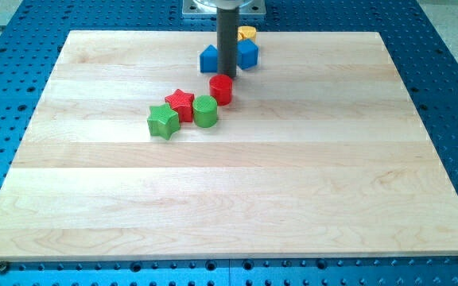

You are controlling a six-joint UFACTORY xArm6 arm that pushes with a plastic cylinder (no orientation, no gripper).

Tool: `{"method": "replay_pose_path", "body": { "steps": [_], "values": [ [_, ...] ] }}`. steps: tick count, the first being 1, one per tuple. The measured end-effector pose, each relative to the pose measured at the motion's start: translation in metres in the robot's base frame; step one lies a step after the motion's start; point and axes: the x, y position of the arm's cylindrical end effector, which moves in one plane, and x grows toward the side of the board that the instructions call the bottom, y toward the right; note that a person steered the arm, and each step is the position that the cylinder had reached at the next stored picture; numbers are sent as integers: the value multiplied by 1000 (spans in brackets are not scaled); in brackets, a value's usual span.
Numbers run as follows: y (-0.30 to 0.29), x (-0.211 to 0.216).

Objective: Move the blue triangle to the bottom left of the yellow hexagon

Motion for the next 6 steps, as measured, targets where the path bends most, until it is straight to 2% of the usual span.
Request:
{"method": "replay_pose_path", "body": {
  "steps": [1,2,3,4,5,6],
  "values": [
    [-6,34],
    [-44,13],
    [-26,-14],
    [13,15],
    [97,4],
    [66,-18]
  ]
}}
